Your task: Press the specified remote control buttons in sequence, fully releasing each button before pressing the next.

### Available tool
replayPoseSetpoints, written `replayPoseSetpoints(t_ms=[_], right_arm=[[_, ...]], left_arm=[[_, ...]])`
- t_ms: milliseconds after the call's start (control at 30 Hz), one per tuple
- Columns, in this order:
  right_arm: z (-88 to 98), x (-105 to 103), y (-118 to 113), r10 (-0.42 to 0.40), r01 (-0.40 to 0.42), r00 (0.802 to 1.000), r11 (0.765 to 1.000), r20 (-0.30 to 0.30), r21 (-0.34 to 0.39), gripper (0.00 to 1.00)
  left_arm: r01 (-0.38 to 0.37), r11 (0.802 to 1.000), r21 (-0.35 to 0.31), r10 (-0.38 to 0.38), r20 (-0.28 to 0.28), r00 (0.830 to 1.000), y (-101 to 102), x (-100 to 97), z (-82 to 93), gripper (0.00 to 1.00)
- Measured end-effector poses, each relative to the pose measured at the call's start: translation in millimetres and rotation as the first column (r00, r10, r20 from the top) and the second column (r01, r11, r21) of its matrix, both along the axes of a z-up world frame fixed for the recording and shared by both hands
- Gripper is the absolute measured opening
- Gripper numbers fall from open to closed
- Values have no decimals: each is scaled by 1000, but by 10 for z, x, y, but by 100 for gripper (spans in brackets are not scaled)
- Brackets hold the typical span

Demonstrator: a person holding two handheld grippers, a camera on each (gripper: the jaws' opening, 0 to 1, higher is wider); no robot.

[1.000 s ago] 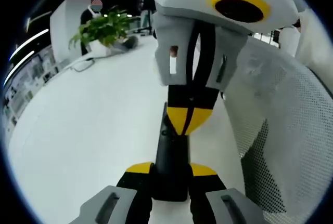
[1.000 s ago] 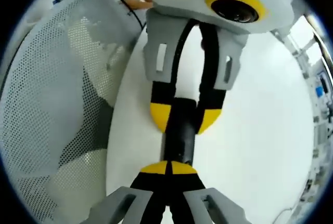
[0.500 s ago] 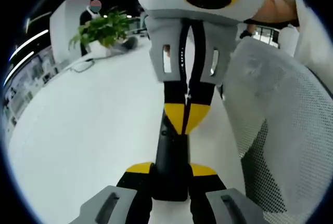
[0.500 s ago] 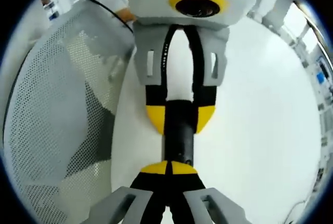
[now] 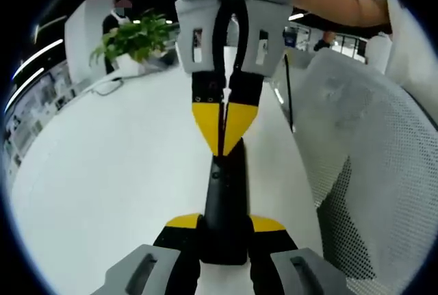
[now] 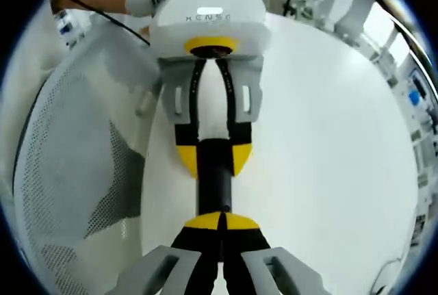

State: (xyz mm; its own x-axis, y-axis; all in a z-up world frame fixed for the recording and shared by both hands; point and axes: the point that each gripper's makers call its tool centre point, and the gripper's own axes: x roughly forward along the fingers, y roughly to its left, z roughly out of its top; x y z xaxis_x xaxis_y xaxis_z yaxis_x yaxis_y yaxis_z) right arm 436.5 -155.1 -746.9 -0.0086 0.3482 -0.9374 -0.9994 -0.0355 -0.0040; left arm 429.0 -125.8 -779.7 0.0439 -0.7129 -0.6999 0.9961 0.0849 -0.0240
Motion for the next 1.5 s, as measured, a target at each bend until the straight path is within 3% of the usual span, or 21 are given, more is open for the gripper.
replayPoseSetpoints(t_ms=[567,1133,1500], right_arm=[[-94,-41,120,40,-40,999,999,-14,-8,0],[-314,-97,156,105,-106,994,992,-19,-71,0],[-316,-83,170,99,-102,995,989,-32,-104,0]], left_arm=[[-2,1000,-9,2,-1,1000,-1,8,-2,25],[-2,1000,-13,2,-2,1000,3,14,-5,25],[-5,1000,-13,5,-3,1000,2,11,0,25]])
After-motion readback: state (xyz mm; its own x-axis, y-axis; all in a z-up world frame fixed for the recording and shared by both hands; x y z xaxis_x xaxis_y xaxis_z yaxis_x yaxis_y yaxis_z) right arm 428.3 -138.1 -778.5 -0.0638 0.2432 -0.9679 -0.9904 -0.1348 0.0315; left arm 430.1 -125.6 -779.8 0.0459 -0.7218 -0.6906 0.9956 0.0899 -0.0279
